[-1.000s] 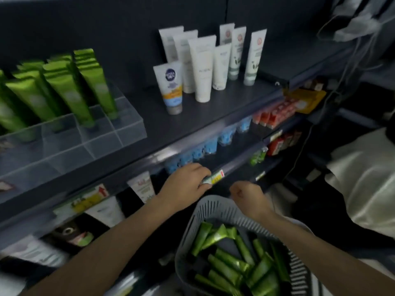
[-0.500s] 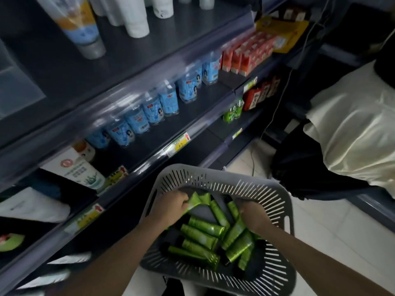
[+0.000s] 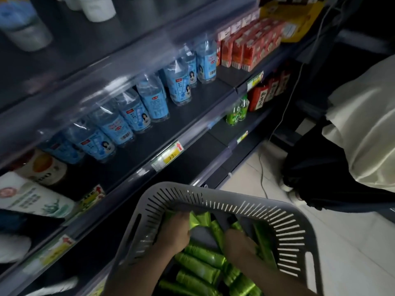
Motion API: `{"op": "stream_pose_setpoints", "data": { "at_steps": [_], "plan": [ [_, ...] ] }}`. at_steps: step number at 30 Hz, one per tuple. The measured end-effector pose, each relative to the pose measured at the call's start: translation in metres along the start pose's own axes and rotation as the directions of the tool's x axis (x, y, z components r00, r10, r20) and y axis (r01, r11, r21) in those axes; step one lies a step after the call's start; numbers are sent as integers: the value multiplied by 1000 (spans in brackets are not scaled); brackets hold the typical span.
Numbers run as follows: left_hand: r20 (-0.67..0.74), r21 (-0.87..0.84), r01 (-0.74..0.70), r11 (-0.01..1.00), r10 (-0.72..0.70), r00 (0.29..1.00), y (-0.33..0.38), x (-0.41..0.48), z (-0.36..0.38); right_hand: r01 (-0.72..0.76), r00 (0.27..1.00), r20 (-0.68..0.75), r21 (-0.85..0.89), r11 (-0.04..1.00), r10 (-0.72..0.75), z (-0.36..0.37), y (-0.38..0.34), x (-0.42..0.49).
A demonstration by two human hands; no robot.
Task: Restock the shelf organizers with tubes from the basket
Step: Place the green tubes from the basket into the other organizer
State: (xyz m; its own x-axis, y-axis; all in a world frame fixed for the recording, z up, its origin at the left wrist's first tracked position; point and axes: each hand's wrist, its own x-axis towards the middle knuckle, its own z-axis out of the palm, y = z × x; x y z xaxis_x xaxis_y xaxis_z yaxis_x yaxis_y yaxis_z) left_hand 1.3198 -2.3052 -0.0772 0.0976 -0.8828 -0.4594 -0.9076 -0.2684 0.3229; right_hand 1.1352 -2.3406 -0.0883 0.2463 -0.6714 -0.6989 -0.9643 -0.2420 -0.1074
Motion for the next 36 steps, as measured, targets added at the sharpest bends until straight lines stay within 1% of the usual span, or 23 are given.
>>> {"op": "stream_pose_setpoints", "data": {
  "at_steps": [3, 5, 7, 10, 12, 15, 17, 20, 22, 25, 26, 28, 30, 32, 34, 36],
  "plan": [
    [-44, 40, 21, 999, -19, 999, 4, 7, 1, -19, 1000, 10, 31, 999, 19, 4, -5, 5],
    [-41, 49, 30, 998, -28, 999, 7, 9, 1, -32, 999, 22, 73, 997, 31, 6, -5, 8],
    [-9, 53, 33, 998, -33, 999, 9, 9, 0, -61, 998, 37, 120, 991, 57, 6, -5, 9],
    [26, 1, 28, 1000, -28, 999, 10, 4, -3, -61, 997, 63, 182, 981, 50, 8, -2, 11],
    [4, -28, 16, 999, -16, 1000, 12, 1, -11, -59, 995, 92, 199, 978, 41, 5, 0, 10],
    [-53, -120, 19, 993, -26, 998, 12, -3, -28, -54, 993, 114, 211, 976, 30, -1, -1, 5],
    [-79, -146, 24, 989, -36, 996, 16, -7, -42, -18, 992, 124, 203, 979, -8, -10, -1, 0],
    [-122, -170, 7, 985, -28, 992, 28, -16, -66, 64, 994, 77, 205, 977, -81, -32, -5, -8],
    [-162, -170, -25, 985, -3, 987, 39, -23, -85, 88, 995, 28, 249, 965, -98, -50, -7, -14],
    [-212, -158, -30, 987, -4, 977, 52, -38, -123, 127, 992, -30, 318, 939, -124, -81, -16, -29],
    [-227, -149, -44, 988, 9, 974, 55, -43, -137, 161, 987, -45, 302, 940, -155, -92, -18, -36],
    [-250, -125, -84, 989, 51, 967, 60, -52, -164, 220, 975, -47, 211, 952, -215, -115, -24, -49],
    [-283, -103, -107, 989, 73, 956, 66, -62, -190, 257, 966, -13, 88, 962, -257, -144, -30, -65],
    [-323, -117, -124, 985, 80, 943, 68, -73, -214, 340, 941, 6, -17, 940, -340, -178, -38, -85],
    [-346, -130, -168, 977, 115, 931, 70, -87, -236, 431, 902, 1, -46, 901, -431, -214, -49, -108],
    [-362, -136, -210, 968, 149, 920, 71, -100, -261, 497, 867, -29, 1, 868, -497, -248, -58, -133]
  ]
}}
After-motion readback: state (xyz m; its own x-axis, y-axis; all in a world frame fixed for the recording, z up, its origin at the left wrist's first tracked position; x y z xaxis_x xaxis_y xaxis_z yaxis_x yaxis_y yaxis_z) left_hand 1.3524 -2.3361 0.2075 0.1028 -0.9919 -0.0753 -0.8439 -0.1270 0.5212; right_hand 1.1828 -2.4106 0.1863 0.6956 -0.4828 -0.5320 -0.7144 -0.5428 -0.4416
